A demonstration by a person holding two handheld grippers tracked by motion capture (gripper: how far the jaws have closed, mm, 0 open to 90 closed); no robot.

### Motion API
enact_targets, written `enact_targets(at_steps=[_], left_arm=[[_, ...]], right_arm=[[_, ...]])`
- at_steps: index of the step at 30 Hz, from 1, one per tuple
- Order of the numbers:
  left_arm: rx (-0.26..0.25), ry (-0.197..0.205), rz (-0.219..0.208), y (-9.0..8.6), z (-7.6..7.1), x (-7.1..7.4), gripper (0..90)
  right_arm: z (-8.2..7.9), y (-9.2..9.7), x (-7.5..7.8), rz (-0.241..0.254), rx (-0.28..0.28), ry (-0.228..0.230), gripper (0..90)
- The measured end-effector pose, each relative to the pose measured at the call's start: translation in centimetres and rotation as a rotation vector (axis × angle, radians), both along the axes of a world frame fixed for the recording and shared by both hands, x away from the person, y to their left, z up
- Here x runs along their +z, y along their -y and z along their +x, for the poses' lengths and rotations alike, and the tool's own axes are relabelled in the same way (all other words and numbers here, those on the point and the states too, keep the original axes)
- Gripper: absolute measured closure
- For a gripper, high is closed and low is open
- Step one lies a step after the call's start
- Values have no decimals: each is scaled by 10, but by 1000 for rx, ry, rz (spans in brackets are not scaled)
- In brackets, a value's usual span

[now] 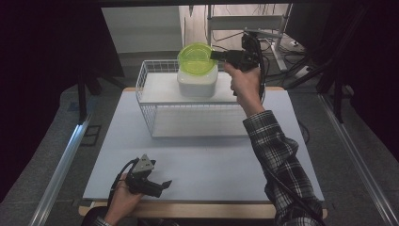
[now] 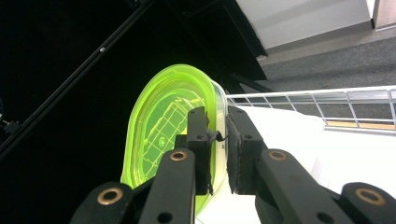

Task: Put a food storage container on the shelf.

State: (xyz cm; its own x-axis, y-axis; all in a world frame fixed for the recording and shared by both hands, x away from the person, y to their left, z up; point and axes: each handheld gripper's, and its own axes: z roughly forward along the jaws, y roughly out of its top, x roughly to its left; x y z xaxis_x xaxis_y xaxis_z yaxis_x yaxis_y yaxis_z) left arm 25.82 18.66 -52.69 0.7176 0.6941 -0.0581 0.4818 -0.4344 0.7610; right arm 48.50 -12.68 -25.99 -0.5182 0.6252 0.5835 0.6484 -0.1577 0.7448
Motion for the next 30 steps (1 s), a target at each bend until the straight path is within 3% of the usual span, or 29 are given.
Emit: enact_targets(at_steps=[5, 10, 12, 15, 18, 24, 30], left_arm=[[-3, -2, 2, 0, 0, 0, 17], [-4, -3, 2, 1, 0, 0, 17], [-5, -3, 3, 1, 0, 0, 17], [-5, -3, 4, 1, 0, 0, 17], [-4, -2, 3, 0, 0, 0, 17], [-4, -3, 1, 0, 0, 0, 17], [-3, -1, 7, 0, 0, 0, 17]], right_arm=[[1, -5, 2, -70, -46, 21, 745], [5, -6, 1, -64, -55, 15, 710], [6, -8, 0, -112, -77, 22, 681], [7, -7, -1, -100, -69, 21, 669], [6, -7, 0, -129, -62, 50, 545], [0, 2, -3, -130, -9, 111, 263], [-13, 11, -12, -190, 41, 161, 144]])
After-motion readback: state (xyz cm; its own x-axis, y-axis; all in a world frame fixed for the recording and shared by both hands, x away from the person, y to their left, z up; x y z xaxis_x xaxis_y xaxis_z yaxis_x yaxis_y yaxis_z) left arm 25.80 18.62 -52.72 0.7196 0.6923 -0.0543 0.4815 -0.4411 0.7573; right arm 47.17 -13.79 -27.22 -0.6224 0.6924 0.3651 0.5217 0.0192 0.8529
